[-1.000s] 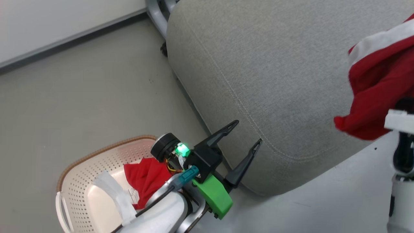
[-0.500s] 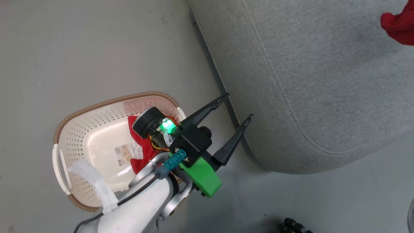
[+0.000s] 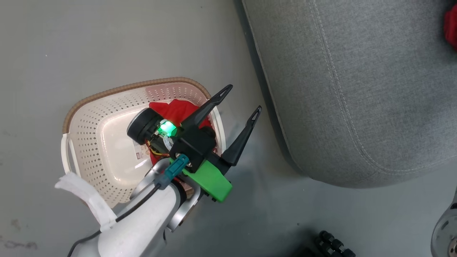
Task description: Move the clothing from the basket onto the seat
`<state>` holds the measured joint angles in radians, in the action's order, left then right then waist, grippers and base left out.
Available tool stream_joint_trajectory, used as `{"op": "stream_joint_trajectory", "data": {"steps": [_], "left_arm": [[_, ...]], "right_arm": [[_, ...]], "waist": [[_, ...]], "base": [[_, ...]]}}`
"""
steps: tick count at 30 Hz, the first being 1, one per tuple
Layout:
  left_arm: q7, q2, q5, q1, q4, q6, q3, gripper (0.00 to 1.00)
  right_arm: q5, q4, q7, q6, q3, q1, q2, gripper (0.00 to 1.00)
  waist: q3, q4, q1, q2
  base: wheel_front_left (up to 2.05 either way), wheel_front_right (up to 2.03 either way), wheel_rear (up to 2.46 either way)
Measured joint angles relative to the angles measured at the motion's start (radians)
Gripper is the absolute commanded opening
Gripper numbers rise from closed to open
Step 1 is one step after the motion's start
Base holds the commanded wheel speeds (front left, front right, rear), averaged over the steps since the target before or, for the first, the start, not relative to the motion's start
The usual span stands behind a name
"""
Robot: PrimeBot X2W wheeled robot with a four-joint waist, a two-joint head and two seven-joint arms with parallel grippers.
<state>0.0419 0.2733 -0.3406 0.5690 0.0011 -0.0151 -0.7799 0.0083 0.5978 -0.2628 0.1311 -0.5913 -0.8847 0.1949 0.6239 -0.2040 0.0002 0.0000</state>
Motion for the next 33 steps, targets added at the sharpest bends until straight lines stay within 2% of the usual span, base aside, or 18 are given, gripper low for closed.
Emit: {"op": "stream_joint_trajectory", "data": {"steps": [5, 8, 15, 21, 29, 33], "left_arm": [[0.052, -0.005, -0.009, -0.005, 0.036, -0.014, 0.011, 1.0], [0.097, -0.013, -0.025, -0.03, 0.074, -0.036, 0.032, 1.0], [0.204, -0.059, -0.108, -0.14, 0.206, -0.075, 0.114, 1.0], [0.219, -0.1, -0.13, -0.231, 0.248, -0.094, 0.239, 1.0], [0.221, -0.157, -0.016, -0.4, 0.198, -0.06, 0.426, 1.0], [0.222, -0.179, 0.048, -0.483, 0.15, -0.035, 0.511, 1.0]], "right_arm": [[-0.031, -0.108, 0.0, 0.0, -0.057, 0.095, -0.059, 1.0], [-0.037, -0.179, 0.0, 0.0, -0.033, 0.182, -0.093, 1.0], [0.024, -0.292, 0.0, 0.0, 0.17, 0.425, -0.133, 1.0], [0.082, -0.343, 0.0, 0.0, 0.366, 0.589, -0.142, 1.0], [0.103, -0.413, 0.0, 0.0, 0.587, 0.749, -0.124, 1.0], [0.103, -0.466, 0.0, 0.0, 0.618, 0.793, -0.117, 1.0]], "waist": [[-0.042, 0.004, 0.0, 0.0], [-0.084, 0.005, -0.0001, 0.0], [-0.209, 0.015, -0.0002, 0.0], [-0.323, 0.042, -0.0002, 0.0], [-0.471, 0.107, -0.0002, 0.0], [-0.536, 0.147, -0.0003, 0.0]], "base": [[0.0, 0.0, 0.0], [0.0, 0.0, 0.0], [0.0, 0.0, 0.0], [0.0, 0.0, 0.0], [0.0, 0.0, 0.0], [0.0, 0.0, 0.0]]}}
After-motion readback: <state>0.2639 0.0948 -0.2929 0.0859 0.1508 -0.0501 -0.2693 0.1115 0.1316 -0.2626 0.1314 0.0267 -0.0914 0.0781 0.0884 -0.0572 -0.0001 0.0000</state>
